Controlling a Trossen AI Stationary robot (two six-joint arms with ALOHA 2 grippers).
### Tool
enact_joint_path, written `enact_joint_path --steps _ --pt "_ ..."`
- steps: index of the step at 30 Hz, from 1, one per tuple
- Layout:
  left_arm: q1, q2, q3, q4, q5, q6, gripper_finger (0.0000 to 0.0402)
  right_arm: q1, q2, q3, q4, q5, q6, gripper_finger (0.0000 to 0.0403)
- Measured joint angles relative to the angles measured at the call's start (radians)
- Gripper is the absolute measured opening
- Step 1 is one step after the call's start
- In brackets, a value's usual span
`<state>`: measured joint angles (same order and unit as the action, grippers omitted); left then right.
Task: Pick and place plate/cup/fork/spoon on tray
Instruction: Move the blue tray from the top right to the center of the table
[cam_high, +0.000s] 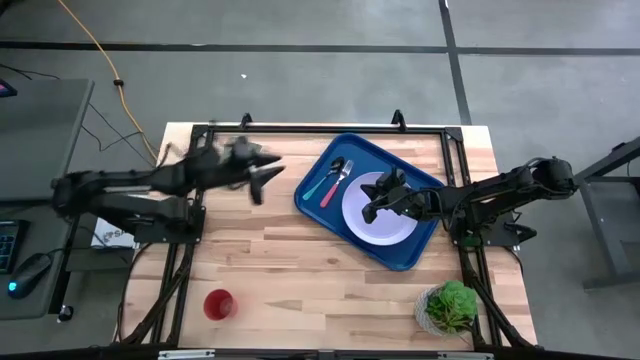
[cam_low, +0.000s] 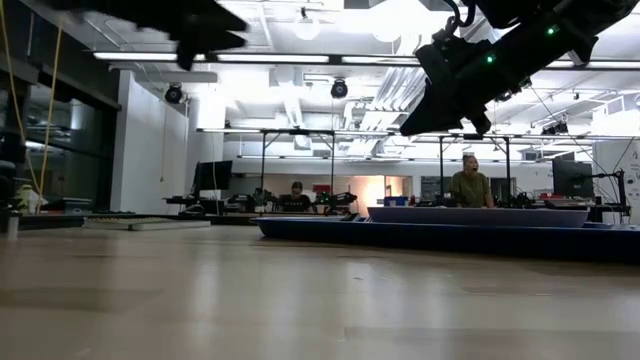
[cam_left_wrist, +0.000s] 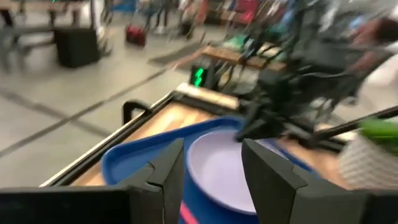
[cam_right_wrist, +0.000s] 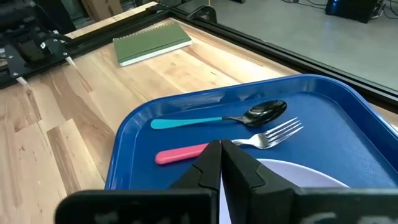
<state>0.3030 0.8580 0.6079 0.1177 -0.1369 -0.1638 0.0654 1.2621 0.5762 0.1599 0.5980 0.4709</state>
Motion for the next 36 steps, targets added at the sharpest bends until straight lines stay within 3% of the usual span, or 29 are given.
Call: enact_joint_path --steps 4,11,22,27,36 --pt "-0.052 -0.218 -0.174 0.074 0.051 -0.030 0.0138 0.000 0.000 0.000 0.005 0.000 -0.005 0.0000" --pt "-0.192 -0.456 -0.327 0.039 0.081 -0.069 0.0132 0.000 0.000 0.000 0.017 0.000 -0.027 0.0000" --pt "-0.406 -0.513 -0.432 0.159 0.008 0.011 0.0071 0.000 0.000 0.000 0.020 -0.007 -0.026 0.0000" --pt "-0.422 -0.554 -0.432 0.146 0.000 0.054 0.0007 0.000 0.000 0.000 0.020 -0.007 -0.026 0.0000" --pt "-0.414 -0.736 -0.431 0.014 -0.055 0.073 0.0001 0.000 0.000 0.000 0.019 -0.008 -0.026 0.0000"
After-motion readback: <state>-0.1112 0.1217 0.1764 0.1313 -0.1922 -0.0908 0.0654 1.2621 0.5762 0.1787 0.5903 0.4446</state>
